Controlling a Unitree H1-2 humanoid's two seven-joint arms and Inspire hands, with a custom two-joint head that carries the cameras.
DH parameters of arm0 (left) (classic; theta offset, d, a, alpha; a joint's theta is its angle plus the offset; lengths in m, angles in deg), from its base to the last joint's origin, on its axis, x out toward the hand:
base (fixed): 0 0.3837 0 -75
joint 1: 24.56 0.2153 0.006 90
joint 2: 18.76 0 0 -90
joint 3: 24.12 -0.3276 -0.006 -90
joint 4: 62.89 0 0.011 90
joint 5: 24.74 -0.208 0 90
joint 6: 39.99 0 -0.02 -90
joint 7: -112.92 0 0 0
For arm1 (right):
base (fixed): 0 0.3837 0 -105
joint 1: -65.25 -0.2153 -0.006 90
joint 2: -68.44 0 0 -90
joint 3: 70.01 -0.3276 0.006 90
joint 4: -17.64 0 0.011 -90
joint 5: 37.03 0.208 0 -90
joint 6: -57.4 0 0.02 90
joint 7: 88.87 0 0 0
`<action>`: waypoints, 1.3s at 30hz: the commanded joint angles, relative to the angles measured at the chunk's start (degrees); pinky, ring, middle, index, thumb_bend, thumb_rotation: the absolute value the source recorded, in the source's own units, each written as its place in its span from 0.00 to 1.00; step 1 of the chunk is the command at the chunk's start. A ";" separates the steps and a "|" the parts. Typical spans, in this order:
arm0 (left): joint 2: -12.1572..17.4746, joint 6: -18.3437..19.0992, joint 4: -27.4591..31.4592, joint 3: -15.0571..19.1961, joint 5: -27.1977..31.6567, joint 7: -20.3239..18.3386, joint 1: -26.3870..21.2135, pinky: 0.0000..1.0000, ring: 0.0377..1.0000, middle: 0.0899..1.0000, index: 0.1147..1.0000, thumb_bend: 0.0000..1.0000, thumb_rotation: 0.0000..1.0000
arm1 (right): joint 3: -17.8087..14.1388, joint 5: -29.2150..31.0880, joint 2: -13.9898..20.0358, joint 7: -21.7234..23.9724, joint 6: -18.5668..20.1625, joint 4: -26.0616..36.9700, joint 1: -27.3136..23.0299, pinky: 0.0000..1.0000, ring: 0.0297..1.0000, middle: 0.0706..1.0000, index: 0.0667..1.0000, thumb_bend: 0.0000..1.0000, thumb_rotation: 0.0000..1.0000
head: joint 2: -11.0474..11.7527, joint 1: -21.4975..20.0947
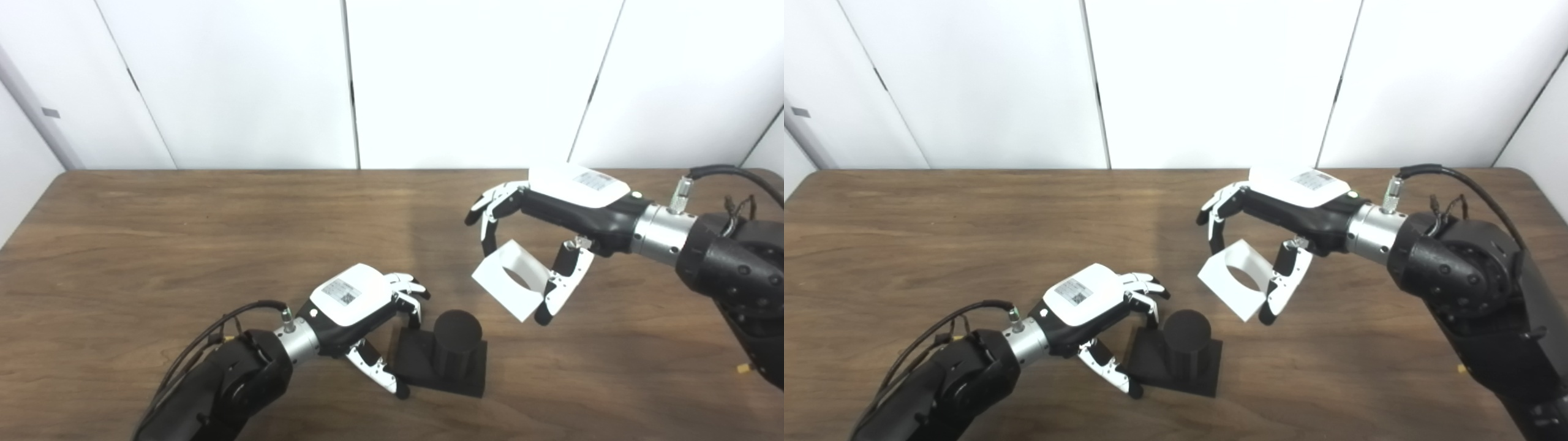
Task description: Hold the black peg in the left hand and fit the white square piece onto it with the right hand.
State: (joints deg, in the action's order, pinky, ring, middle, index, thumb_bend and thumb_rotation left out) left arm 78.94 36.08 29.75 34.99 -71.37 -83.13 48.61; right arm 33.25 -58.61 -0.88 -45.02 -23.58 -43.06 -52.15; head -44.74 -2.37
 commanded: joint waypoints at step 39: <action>0.38 3.10 -0.27 -1.26 -2.31 -6.27 0.62 0.78 0.88 0.86 0.43 0.52 0.08 | 4.28 -2.63 -6.20 -1.87 -1.29 -0.58 0.26 0.82 0.83 0.76 0.44 0.52 0.13 | -0.89 0.16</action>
State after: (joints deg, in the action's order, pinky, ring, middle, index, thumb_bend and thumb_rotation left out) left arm 78.84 37.55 31.02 35.09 -71.59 -85.29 48.42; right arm 38.28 -61.28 -7.10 -45.43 -23.85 -44.16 -50.58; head -45.35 -2.37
